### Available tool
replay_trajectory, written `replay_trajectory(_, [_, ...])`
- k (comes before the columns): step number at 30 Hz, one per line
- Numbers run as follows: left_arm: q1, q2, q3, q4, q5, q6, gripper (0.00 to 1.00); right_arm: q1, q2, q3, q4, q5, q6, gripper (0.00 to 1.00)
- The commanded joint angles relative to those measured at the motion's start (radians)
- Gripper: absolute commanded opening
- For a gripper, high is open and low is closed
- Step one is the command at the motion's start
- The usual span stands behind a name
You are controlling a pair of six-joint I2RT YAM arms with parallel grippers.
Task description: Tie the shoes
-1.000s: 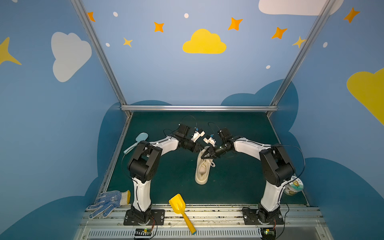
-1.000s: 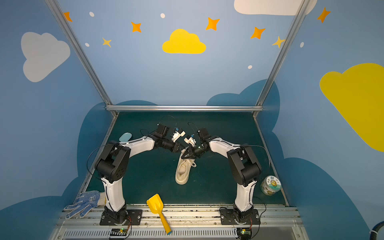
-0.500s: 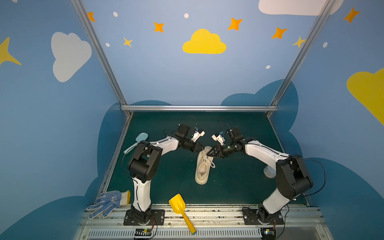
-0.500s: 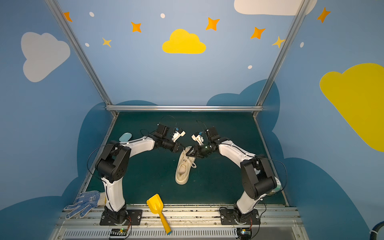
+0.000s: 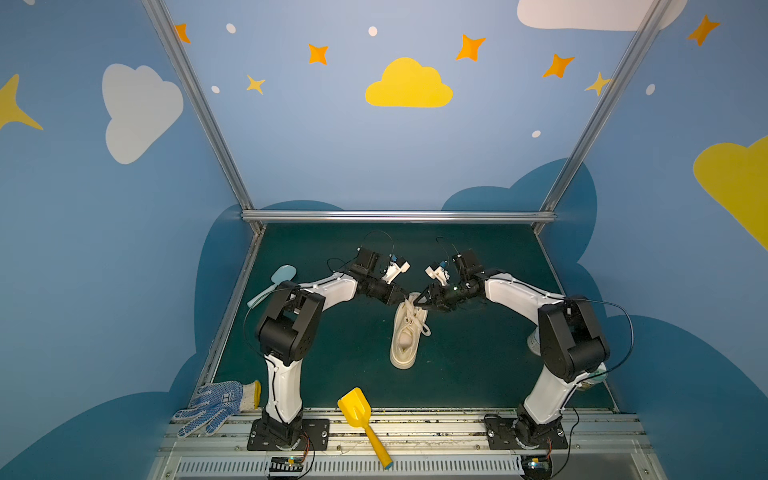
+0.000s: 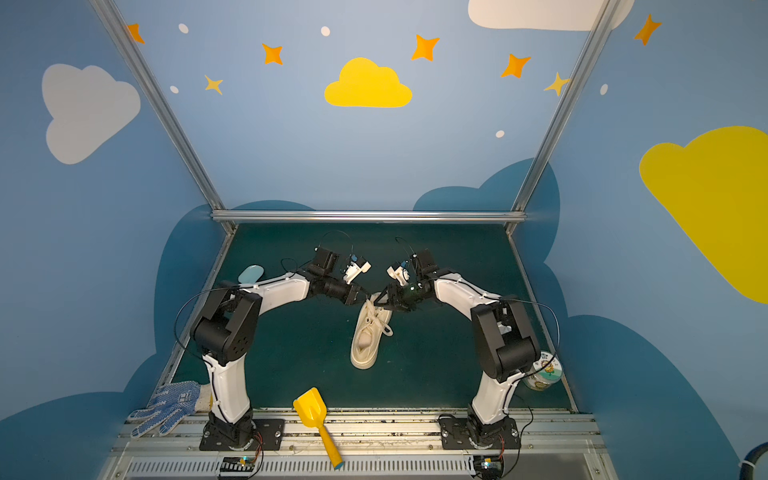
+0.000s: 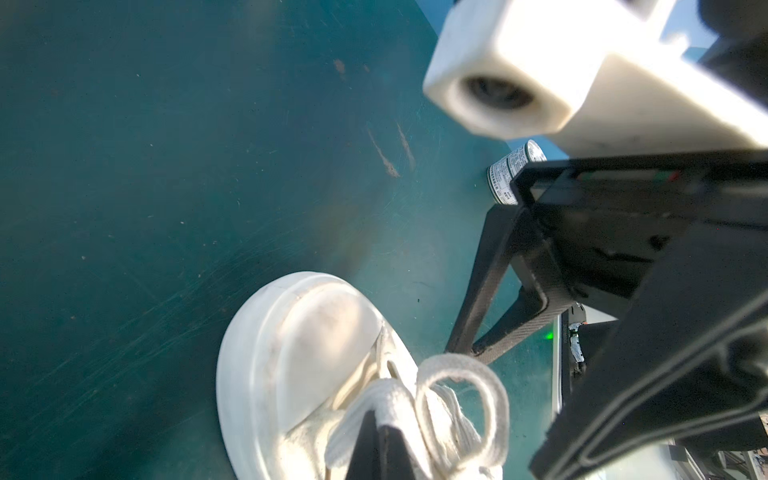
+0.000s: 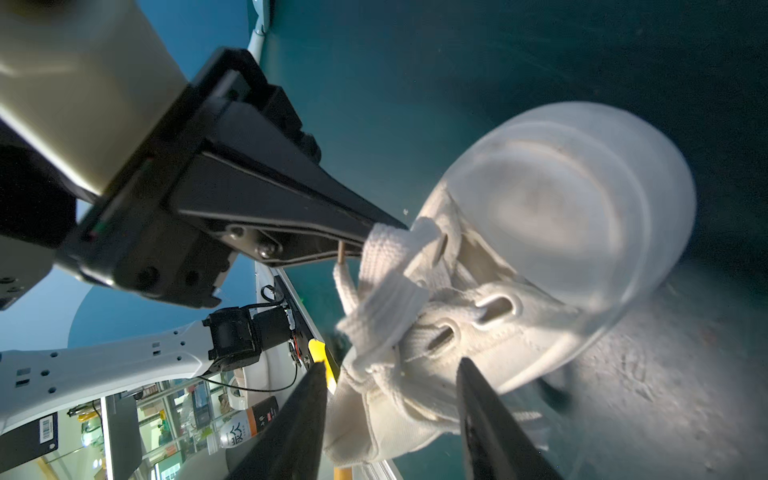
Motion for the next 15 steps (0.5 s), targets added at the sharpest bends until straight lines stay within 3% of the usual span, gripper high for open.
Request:
replay_trajectory(1, [0.006, 0.005, -0.003, 0.005, 0.019, 0.009, 0.04, -0.002, 0.039, 0.056, 0.014, -0.021, 0.01, 0.5])
replay_trajectory(3, [0.006, 0.005, -0.003, 0.005, 0.02, 0.008, 0.04, -0.003, 0.059, 0.073, 0.011, -0.023, 0.009, 0.45])
replay_trajectory(9, [0.008, 0.01, 0.006, -0.001, 0.019, 0.007, 0.04, 0.011, 0.051, 0.074, -0.019, -0.053, -0.011, 0.06])
replay_trajectory(11, [0.01, 0.016, 0.01, -0.002, 0.02, 0.01, 0.04, 0.021, 0.034, 0.059, -0.025, -0.069, -0.017, 0.0])
replay_trajectory(15, [0.009, 0.028, 0.014, -0.003, 0.031, 0.015, 0.04, 0.056, -0.009, 0.024, -0.028, -0.107, -0.026, 0.0])
